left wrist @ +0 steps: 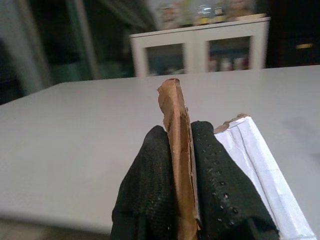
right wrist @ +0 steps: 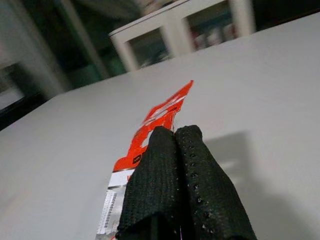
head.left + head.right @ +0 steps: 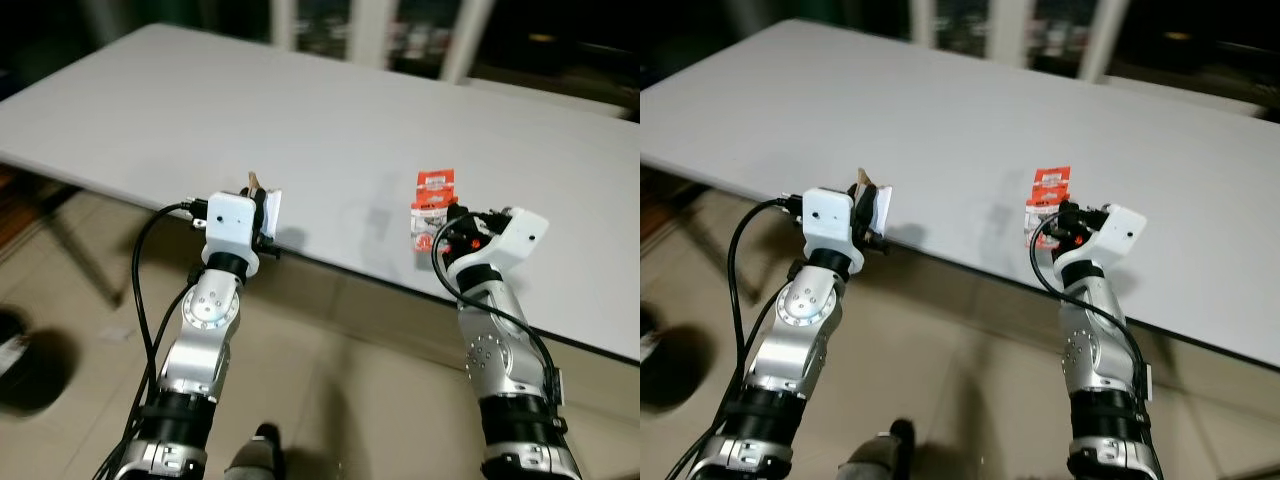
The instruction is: Picking trash to rubbish bin
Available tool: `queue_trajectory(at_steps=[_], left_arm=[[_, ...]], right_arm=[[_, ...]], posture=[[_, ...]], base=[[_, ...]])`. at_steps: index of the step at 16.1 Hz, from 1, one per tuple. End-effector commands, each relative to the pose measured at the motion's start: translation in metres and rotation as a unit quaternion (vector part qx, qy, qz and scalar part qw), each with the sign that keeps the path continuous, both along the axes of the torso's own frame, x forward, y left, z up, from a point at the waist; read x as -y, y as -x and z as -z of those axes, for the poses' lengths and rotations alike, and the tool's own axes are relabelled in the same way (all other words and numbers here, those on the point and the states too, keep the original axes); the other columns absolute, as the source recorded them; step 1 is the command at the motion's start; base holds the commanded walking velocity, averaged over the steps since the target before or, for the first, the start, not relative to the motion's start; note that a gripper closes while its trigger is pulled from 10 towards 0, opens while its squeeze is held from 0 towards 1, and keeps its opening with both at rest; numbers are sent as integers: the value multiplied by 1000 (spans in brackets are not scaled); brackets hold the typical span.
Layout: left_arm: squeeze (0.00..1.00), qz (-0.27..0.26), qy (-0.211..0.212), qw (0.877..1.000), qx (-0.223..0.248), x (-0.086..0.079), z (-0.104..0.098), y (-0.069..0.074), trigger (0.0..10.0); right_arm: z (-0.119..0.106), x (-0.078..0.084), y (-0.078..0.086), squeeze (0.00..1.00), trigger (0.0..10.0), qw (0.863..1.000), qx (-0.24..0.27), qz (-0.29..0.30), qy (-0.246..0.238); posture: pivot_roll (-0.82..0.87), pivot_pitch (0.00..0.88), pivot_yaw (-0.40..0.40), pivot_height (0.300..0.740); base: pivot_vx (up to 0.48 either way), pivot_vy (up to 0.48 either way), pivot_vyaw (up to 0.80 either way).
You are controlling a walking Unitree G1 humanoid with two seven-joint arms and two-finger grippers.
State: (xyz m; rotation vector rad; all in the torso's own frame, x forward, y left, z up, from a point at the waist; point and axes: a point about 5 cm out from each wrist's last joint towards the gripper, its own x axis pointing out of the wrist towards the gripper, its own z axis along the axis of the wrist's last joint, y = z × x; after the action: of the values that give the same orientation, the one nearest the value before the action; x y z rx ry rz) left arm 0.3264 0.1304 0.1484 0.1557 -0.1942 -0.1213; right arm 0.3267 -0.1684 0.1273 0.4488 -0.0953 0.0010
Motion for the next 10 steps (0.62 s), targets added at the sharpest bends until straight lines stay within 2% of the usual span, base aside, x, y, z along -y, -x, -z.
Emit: queue_trajectory(at_steps=[1,10], left_arm=[[0,-3,-5,1000,-2,0,2,1,10000],[0,-10,-5,1000,-5,-1,3,2,10000]], right_arm=[[-1,0,1,0,10000,1000,-1,-4,7],[0,0,3,0,10000,1000,-6,-10,7]], posture=[[-14,85,-22,740],[-14,108,-33,740]], base=[[0,0,800],[0,0,800]])
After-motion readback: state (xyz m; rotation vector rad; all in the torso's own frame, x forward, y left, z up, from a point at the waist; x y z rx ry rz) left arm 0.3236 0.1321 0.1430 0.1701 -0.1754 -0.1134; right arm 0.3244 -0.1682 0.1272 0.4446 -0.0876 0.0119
